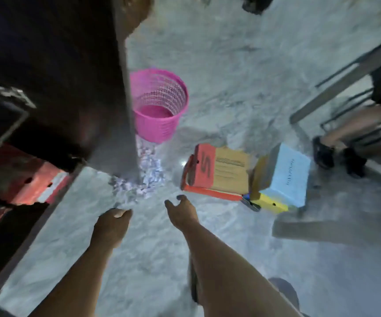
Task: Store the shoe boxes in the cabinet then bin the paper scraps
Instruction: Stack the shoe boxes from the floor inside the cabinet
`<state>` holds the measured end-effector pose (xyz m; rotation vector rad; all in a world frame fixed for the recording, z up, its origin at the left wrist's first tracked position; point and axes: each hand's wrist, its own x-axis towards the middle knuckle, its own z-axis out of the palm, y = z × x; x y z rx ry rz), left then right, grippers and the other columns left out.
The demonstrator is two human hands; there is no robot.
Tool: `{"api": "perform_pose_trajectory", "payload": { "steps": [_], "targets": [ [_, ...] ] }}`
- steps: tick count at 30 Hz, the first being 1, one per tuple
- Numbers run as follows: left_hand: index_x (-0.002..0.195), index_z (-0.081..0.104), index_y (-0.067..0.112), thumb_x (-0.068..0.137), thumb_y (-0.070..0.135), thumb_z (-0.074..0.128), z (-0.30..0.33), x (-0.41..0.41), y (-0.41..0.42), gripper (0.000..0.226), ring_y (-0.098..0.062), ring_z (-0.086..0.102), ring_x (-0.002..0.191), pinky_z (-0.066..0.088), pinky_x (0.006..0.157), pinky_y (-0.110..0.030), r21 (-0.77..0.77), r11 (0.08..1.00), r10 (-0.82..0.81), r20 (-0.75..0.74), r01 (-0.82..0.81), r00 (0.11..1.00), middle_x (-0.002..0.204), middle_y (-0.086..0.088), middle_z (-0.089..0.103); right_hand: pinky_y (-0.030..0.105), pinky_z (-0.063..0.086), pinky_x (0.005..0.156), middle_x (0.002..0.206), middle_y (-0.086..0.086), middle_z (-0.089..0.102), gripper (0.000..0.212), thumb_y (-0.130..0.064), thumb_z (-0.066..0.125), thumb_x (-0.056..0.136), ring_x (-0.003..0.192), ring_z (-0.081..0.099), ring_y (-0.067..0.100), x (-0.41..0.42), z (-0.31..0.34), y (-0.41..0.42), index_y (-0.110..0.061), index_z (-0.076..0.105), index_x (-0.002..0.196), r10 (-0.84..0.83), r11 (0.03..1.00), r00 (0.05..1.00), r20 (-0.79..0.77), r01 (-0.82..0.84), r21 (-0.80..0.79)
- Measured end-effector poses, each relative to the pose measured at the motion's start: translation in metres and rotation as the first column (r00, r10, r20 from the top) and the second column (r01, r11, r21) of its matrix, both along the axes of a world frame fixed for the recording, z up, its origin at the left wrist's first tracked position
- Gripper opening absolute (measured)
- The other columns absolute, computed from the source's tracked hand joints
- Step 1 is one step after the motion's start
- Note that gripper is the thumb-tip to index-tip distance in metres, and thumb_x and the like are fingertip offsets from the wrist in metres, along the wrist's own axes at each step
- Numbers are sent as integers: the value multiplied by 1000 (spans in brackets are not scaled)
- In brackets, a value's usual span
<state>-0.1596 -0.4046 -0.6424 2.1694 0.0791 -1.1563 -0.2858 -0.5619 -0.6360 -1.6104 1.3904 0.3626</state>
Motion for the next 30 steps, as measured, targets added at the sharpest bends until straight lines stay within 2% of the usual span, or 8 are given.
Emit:
{"api": "perform_pose_trajectory", "payload": {
  "steps": [4,8,14,17,19,23,27,30],
  "targets": [
    [105,73,14,88,43,72,-17,-48,-122,34,-34,64,118,51,99,-39,10,969,-246,27,246,969,125,-14,70,38,42,110,146,17,56,58,-45,54,102,138,50,34,-106,-22,-117,-12,45,148,-235,970,969,-73,230,-72],
    [122,68,14,94,41,65,-68,-81,-221,39,-29,63,114,48,93,-32,62,921,-388,31,385,921,132,-8,67,34,39,110,150,12,55,53,-40,57,102,139,50,33,-172,-55,-205,-12,48,147,-419,906,905,-80,409,-113],
    [144,49,10,94,36,67,-176,-94,-323,59,-37,57,127,48,105,-46,97,923,-376,31,372,926,143,-17,57,31,36,88,140,13,60,56,-35,60,98,132,53,36,-197,-151,-296,-14,45,148,-436,896,899,-49,428,-116],
    [154,33,6,95,34,67,-219,-85,-352,74,-34,49,138,41,113,-43,111,951,-295,43,289,954,152,-19,47,37,44,97,144,17,57,64,-32,57,98,132,52,39,-190,-201,-329,-13,36,155,-407,910,912,-55,399,-114],
    [152,37,8,95,39,66,-244,-82,-366,71,-33,52,135,43,111,-42,93,973,-217,57,211,974,149,-18,51,43,47,103,142,17,57,65,-28,53,98,130,54,40,-184,-235,-340,-14,30,157,-379,923,925,-34,376,-76],
    [133,60,13,98,53,56,-278,-88,-377,53,-33,61,118,48,100,-40,48,986,-164,95,160,982,129,-13,64,38,43,86,135,10,56,52,-31,41,106,118,58,35,-180,-289,-341,-18,26,155,-429,902,903,26,430,-46],
    [123,63,22,93,60,58,-284,-93,-369,48,-25,61,108,49,98,-41,3,996,-94,74,94,993,115,-2,64,34,41,82,126,6,58,48,-37,39,108,106,56,27,-187,-298,-338,-18,32,152,-437,896,898,56,440,-59],
    [102,63,32,88,63,63,-269,-97,-355,34,-28,65,110,52,101,-50,-8,999,-45,16,46,999,114,-2,70,32,40,83,120,-1,57,49,-37,42,106,104,54,23,-192,-283,-334,-24,36,154,-445,893,894,58,448,-51]
  ]
}}
